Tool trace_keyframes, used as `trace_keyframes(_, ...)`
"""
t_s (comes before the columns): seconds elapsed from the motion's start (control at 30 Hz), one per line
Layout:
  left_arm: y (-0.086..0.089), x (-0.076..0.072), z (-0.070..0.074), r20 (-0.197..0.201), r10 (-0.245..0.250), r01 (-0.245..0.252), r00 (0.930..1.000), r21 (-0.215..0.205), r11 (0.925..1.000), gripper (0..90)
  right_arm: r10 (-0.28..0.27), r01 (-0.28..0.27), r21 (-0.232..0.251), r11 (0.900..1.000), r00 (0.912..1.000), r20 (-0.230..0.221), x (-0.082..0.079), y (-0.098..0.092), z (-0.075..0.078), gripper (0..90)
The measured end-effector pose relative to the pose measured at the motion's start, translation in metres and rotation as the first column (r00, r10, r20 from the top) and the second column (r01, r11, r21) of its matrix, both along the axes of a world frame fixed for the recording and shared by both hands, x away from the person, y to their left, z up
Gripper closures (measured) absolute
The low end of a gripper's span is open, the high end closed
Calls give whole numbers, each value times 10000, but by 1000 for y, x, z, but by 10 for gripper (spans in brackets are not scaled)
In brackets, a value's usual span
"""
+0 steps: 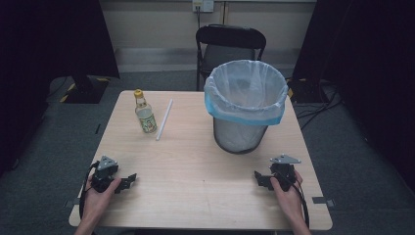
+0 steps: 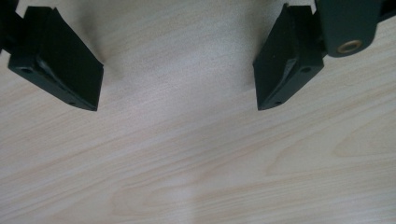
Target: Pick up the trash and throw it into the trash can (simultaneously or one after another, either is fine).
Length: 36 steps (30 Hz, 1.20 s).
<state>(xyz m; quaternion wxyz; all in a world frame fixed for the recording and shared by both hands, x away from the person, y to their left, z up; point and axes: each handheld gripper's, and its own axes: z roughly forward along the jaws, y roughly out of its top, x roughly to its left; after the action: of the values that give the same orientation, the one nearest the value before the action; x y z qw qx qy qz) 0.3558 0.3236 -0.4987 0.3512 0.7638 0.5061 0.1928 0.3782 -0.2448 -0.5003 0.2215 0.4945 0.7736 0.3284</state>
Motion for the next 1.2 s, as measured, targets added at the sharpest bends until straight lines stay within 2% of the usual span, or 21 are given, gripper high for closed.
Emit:
trace_keyframes(0.17,0,2,4,116,-72,72,9999,-59,10000,158,165,-165,29,9999,9999,-10,-1,-2,0,85)
trace_keyframes(0.27,-1,4,12,324,-87,91,9994,-109,9999,160,519,-519,29,9986,9986,-49,-1,-5,0,86)
trace_keyframes(0.4,-2,8,19,483,-207,219,9986,-251,9994,163,545,-545,17,9985,9985,-40,-1,-6,0,85)
trace_keyframes(0.53,-1,15,25,701,-290,310,9971,-276,9991,167,543,-543,19,9985,9985,-39,-1,-6,0,85)
trace_keyframes(0.63,-2,20,28,802,-341,398,9962,-711,9967,168,545,-545,15,9985,9985,-39,-1,-6,0,85)
trace_keyframes(0.8,-5,30,32,990,-439,519,9941,-796,9955,168,545,-545,15,9985,9985,-39,-1,-6,0,85)
trace_keyframes(0.87,-6,37,35,1174,-572,687,9914,-964,9930,167,553,-552,28,9985,9985,-51,-1,-6,0,86)
trace_keyframes(0.97,-7,42,37,1249,-607,752,9903,-1148,9905,164,545,-545,20,9985,9985,-41,-1,-6,0,85)
trace_keyframes(1.07,-10,50,42,1380,-617,764,9885,-1040,9916,162,545,-545,18,9985,9985,-40,-1,-6,0,85)
trace_keyframes(1.2,-12,60,49,1384,-646,811,9883,-1173,9898,162,557,-557,22,9984,9984,-41,-1,-6,0,85)
